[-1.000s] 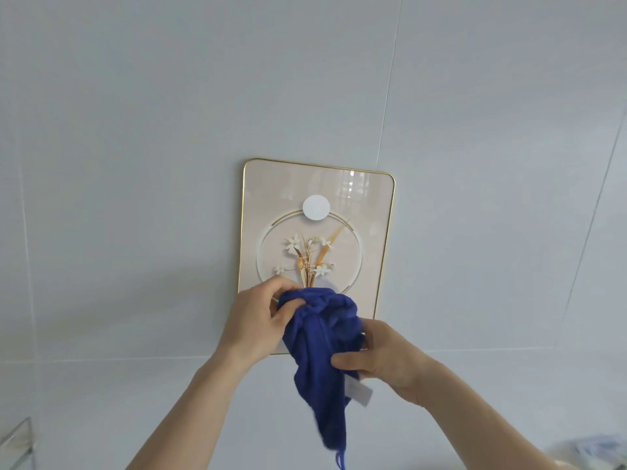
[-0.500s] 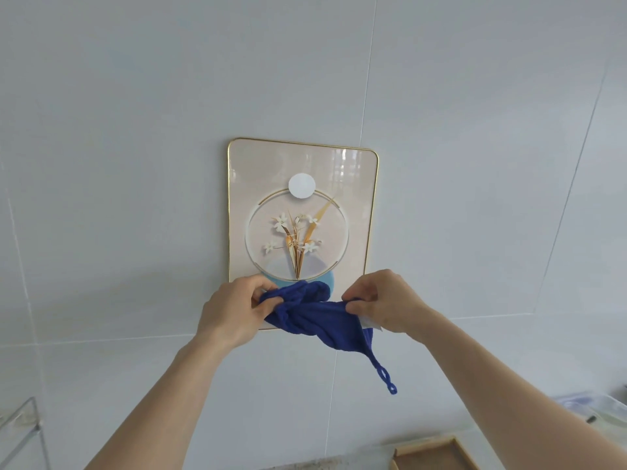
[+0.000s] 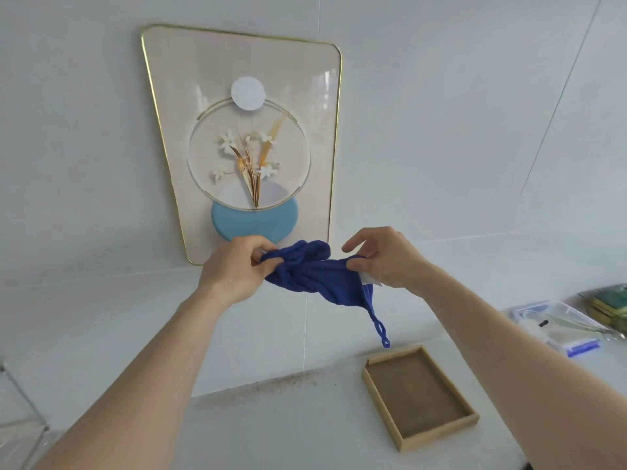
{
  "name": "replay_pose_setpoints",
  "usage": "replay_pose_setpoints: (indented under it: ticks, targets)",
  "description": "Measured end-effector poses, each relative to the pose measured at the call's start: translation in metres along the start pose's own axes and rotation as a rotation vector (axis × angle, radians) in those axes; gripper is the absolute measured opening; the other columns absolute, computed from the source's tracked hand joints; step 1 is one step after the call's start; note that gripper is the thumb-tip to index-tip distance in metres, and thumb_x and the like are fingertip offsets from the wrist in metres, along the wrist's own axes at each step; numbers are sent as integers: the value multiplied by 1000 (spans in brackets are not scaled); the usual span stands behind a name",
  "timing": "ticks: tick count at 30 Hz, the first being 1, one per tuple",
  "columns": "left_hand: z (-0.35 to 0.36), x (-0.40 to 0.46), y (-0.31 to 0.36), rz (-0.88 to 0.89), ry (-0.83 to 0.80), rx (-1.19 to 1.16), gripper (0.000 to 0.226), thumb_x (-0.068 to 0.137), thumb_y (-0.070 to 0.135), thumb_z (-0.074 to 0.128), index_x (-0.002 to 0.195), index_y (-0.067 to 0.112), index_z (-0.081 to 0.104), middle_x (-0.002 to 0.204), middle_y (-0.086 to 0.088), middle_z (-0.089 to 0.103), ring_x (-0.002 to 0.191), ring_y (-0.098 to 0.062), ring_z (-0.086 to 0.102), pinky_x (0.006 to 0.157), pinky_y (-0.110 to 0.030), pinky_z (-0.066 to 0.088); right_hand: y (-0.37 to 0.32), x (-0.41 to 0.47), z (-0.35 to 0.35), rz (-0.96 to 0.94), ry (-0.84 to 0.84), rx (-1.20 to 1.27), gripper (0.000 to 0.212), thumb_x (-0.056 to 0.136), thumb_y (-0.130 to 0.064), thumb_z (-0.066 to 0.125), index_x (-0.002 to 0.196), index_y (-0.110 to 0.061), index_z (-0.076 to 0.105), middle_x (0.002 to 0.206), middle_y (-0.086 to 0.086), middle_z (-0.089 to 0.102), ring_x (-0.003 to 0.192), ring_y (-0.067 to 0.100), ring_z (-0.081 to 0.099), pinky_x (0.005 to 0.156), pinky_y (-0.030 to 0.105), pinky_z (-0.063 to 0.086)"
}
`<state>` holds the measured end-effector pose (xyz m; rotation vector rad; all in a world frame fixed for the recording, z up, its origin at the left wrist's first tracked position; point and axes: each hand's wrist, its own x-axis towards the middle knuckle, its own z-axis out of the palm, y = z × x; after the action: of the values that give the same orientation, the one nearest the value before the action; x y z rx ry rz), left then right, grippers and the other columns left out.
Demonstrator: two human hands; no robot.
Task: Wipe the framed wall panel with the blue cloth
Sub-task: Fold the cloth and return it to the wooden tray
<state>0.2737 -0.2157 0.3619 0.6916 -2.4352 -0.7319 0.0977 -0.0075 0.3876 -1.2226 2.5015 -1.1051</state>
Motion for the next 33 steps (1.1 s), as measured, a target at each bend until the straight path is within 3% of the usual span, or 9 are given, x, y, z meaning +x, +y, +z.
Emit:
replay_pose_setpoints:
  ticks: [8, 12, 16, 19, 23, 25, 29, 33]
  targets:
    - [99, 1, 23, -68, -142, -23, 6, 90, 43, 71, 95, 41, 72, 88, 16, 77, 91, -18, 72, 87, -40, 57, 102, -13, -5, 118, -40, 1, 16, 89, -16, 74, 100, -28, 73, 92, 1, 80, 77, 15, 69, 54, 23, 47]
    - [155, 4, 37, -107, -208, -29, 2, 89, 43, 72, 89, 43, 70, 83, 19, 74, 88, -13, 71, 80, -35, 56, 163, -18, -5, 172, -65, -12, 18, 87, -17, 74, 94, -33, 71, 91, -1, 81, 89, 19, 72, 69, 28, 51]
    - [217, 4, 52, -157, -271, -47, 6, 88, 43, 71, 93, 41, 72, 84, 19, 75, 85, -8, 70, 71, -29, 50, 226, -23, -6, 232, -83, 8, 22, 87, -14, 73, 92, -35, 69, 89, -1, 81, 86, 19, 73, 66, 22, 52]
    - [267, 3, 61, -213, -318, -54, 7, 87, 43, 71, 94, 41, 71, 83, 20, 74, 84, -6, 70, 66, -27, 48, 273, -28, -4, 286, -103, 12, 23, 87, -13, 72, 92, -34, 68, 83, -5, 77, 85, 20, 72, 72, 31, 57]
    - [331, -1, 68, -284, -358, -56, 6, 89, 40, 71, 92, 43, 67, 84, 22, 70, 87, -11, 70, 74, -31, 53, 326, -35, 5, 341, -112, 31, 18, 88, -10, 70, 94, -27, 74, 90, -5, 79, 89, 19, 72, 79, 39, 61]
    - [360, -4, 70, -316, -374, -58, 10, 90, 37, 71, 93, 45, 64, 84, 23, 68, 88, -13, 69, 77, -31, 53, 347, -39, 12, 354, -106, 38, 23, 89, -9, 69, 92, -32, 72, 87, -9, 76, 86, 17, 70, 77, 39, 59]
    - [409, -13, 67, -364, -396, -27, 11, 93, 37, 68, 96, 46, 63, 84, 28, 65, 88, -11, 67, 77, -30, 50, 379, -42, 30, 380, -80, 25, 23, 92, -10, 66, 106, -26, 75, 96, -3, 79, 91, 23, 70, 78, 41, 61]
    - [446, -28, 56, -397, -457, 14, 26, 98, 31, 63, 121, 42, 62, 115, 20, 71, 103, -12, 68, 85, -32, 52, 405, -50, 55, 359, -123, -15, 36, 95, -12, 64, 126, -28, 70, 121, -1, 75, 110, 26, 67, 87, 39, 57]
